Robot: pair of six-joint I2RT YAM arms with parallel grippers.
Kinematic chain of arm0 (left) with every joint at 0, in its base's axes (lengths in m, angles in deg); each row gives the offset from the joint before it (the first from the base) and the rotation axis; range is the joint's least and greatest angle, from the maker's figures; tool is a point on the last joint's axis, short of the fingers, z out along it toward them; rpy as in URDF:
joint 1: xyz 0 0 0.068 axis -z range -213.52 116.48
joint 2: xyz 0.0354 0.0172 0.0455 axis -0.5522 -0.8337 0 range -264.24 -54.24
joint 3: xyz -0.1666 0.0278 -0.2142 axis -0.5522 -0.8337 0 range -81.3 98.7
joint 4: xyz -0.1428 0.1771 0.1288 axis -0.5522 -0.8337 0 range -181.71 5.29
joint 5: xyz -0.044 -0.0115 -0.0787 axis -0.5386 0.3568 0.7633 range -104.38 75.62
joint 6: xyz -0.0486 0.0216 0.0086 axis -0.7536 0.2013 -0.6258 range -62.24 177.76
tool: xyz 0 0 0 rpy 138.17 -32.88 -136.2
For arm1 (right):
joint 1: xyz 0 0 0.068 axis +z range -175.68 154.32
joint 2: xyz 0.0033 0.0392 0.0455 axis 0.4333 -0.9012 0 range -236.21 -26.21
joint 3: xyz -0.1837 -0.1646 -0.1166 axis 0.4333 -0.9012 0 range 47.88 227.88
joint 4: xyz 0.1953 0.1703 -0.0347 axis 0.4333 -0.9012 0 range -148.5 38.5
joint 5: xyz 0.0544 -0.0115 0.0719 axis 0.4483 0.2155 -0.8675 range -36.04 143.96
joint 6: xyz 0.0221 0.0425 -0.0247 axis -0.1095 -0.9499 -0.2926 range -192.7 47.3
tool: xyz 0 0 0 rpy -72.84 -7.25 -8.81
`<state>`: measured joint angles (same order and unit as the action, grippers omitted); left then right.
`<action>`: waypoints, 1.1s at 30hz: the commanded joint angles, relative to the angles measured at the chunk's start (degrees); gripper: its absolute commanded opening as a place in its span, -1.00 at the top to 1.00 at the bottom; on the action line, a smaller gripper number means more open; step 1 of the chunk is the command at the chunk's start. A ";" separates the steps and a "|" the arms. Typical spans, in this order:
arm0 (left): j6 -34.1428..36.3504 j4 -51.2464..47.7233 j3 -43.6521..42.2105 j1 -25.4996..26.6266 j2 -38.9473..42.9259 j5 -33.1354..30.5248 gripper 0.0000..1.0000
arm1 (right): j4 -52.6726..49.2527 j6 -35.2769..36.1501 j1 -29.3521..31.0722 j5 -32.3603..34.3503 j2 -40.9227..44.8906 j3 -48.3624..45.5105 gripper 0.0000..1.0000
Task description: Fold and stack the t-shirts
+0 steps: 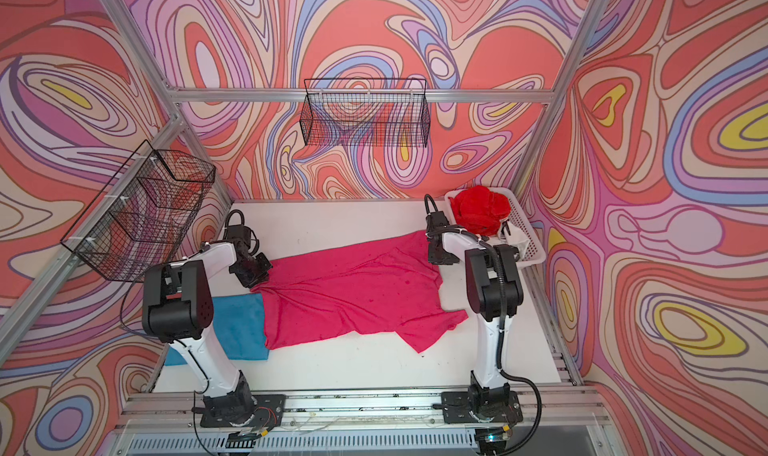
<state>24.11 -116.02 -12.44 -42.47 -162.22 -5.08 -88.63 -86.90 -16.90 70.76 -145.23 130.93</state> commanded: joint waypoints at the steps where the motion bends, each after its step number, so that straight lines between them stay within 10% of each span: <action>1: 0.35 -4.61 -1.75 -0.34 -3.32 -0.37 0.84 | -5.25 1.12 -1.12 1.34 -3.39 -1.18 0.71; 33: 0.32 -4.66 -2.33 0.07 -2.74 -0.16 0.86 | 3.06 -2.15 -1.11 -19.16 3.76 -4.94 0.57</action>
<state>24.11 -116.02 -12.44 -42.51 -162.24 -4.77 -86.86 -89.08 -17.87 53.74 -139.74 126.07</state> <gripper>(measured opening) 0.070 0.218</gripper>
